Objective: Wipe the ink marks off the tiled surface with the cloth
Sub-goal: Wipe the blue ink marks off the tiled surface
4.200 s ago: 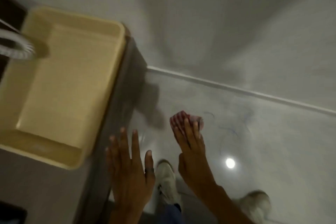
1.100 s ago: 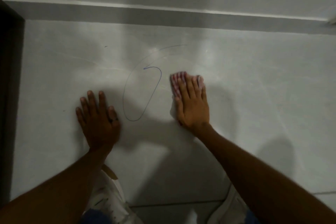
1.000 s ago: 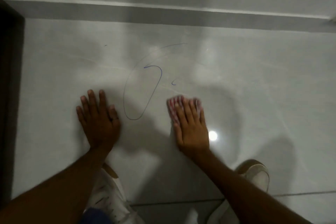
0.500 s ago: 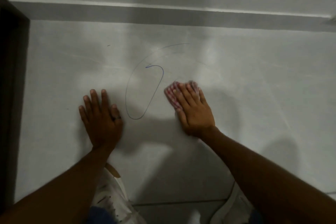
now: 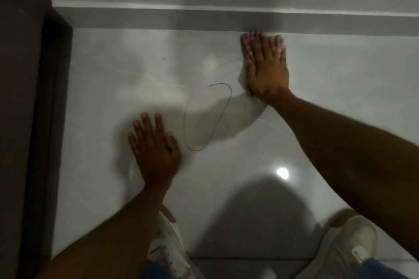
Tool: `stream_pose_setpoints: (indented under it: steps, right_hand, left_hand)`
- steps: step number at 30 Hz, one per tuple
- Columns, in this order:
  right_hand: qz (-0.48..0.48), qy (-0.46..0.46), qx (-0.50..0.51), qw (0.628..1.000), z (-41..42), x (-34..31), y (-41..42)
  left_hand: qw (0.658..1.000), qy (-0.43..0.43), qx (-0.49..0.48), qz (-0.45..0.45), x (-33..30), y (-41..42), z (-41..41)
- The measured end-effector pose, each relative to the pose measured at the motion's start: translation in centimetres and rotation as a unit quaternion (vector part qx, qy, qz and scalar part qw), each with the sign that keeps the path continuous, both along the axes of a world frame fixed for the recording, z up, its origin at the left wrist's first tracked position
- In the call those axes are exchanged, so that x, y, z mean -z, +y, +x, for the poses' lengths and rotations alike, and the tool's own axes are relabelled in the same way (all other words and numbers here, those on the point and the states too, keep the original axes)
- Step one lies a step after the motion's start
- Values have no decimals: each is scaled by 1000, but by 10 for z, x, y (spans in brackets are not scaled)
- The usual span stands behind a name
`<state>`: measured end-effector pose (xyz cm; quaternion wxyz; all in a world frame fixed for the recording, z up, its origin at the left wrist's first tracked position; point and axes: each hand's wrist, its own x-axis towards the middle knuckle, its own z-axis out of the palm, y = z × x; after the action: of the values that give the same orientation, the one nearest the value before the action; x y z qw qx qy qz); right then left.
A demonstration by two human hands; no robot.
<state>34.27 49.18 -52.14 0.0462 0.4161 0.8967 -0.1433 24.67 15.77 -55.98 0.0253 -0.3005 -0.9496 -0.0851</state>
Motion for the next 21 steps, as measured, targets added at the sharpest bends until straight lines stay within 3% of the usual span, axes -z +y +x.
stream_pose_setpoints:
  steps: [11,17,21]
  right_hand:
    - [-30,37,-166,985,112,3,-190]
    - [-16,37,-281,959,105,10,-143]
    - [12,15,-259,966,66,6,-99]
  left_hand:
    - [999,-33,-2,9,-1,-2,1]
    - [999,-29,-3,22,-2,0,2]
    - [999,-31,-1,21,-6,1,2]
